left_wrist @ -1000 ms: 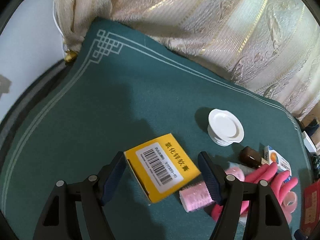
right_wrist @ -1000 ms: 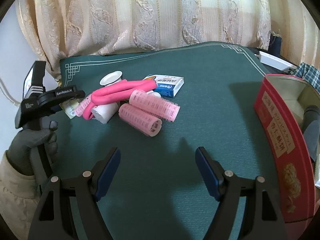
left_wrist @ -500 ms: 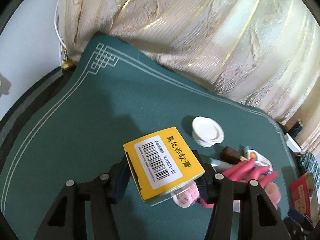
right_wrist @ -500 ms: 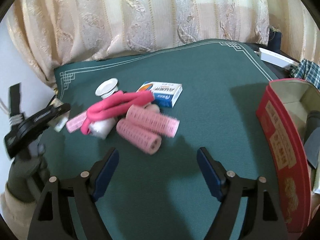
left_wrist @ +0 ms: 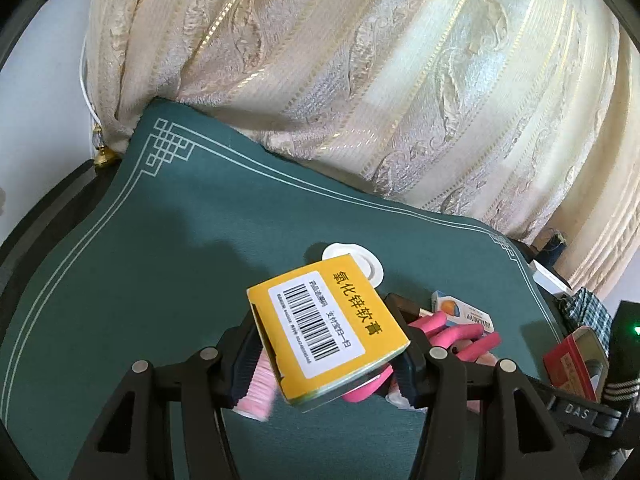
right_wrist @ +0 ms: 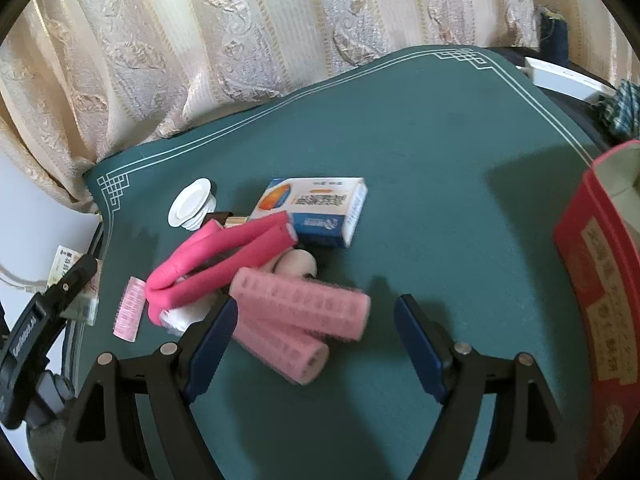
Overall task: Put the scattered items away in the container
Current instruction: 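Grasp the yellow medicine box with the left gripper while the right grasps a pink roller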
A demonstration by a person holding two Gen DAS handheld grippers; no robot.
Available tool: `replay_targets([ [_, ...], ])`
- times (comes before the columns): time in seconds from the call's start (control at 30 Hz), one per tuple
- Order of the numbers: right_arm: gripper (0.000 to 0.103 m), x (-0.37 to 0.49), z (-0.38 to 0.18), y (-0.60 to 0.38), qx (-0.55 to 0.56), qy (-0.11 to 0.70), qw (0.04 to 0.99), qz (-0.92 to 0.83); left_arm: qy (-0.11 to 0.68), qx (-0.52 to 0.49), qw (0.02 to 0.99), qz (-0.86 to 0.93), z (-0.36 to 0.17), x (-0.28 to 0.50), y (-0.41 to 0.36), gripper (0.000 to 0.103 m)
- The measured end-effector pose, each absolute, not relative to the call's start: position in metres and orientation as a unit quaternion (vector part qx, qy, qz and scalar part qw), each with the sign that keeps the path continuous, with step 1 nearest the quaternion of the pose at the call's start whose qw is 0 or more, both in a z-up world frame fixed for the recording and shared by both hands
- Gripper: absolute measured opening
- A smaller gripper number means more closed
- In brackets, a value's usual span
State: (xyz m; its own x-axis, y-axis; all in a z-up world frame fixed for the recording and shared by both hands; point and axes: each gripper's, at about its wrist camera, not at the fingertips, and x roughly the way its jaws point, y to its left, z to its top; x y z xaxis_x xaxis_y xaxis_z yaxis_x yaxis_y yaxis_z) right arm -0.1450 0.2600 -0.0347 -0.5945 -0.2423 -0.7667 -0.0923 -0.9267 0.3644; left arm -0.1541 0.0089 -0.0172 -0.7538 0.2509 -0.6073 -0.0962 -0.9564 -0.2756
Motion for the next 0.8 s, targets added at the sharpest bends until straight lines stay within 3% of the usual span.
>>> replay_targets([
  [0.37, 0.088, -0.160, -0.045, 0.246, 0.447, -0.173, 0.056, -0.876, -0.092, -0.350, 0.135, 0.922, -0.024, -0.148, 0.038, 0.058],
  [0.4, 0.085, -0.159, -0.045, 0.246, 0.443, -0.168, 0.060, -0.879, -0.089, -0.350, 0.138, 0.922, -0.024, -0.147, 0.041, 0.058],
  [0.53, 0.048, -0.155, -0.042, 0.242, 0.429, -0.151, 0.068, -0.888, -0.078, -0.353, 0.143, 0.921, -0.026, -0.145, 0.048, 0.058],
  [0.73, 0.030, -0.145, -0.040, 0.251, 0.426, -0.155, 0.060, -0.890, -0.059, -0.356, 0.140, 0.922, -0.030, -0.143, 0.057, 0.058],
  [0.8, 0.030, -0.139, -0.040, 0.256, 0.423, -0.158, 0.054, -0.891, -0.053, -0.355, 0.142, 0.922, -0.030, -0.141, 0.060, 0.058],
])
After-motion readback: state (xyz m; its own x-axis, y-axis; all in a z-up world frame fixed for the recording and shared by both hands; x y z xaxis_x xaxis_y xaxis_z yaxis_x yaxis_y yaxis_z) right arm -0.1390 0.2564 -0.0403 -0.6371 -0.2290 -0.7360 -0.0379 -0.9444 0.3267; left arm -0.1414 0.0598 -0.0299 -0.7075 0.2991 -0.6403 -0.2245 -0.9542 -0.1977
